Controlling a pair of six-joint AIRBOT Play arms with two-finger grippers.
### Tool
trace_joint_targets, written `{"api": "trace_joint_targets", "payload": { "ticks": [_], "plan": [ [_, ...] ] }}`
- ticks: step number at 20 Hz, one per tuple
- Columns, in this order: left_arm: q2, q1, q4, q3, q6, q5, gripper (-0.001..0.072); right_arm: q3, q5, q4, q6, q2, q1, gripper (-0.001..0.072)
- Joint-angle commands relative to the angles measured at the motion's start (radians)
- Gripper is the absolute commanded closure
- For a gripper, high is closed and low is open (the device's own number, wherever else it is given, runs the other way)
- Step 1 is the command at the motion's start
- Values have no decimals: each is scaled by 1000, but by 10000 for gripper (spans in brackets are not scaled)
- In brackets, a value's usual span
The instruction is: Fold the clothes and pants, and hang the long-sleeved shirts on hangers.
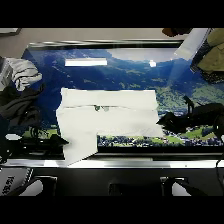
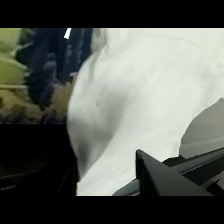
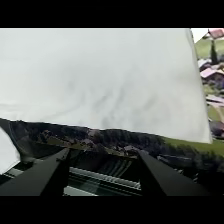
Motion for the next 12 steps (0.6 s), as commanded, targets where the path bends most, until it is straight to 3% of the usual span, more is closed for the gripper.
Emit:
{"api": "trace_joint_targets", "payload": {
  "ticks": [1, 2, 7, 12],
  "plan": [
    [-6, -38, -10, -3, 18, 2, 647, 0, -23, 33, 2, 3, -1, 229],
    [-6, -33, -11, -3, 18, 1, 687, 2, -34, 24, -9, 3, -2, 225],
    [-6, -26, -13, -1, 27, -34, 687, 3, 10, -164, 4, -8, -2, 224],
    [-6, -27, -13, -1, 34, -51, 687, 3, 85, -178, 30, -97, -2, 224]
  ]
}}
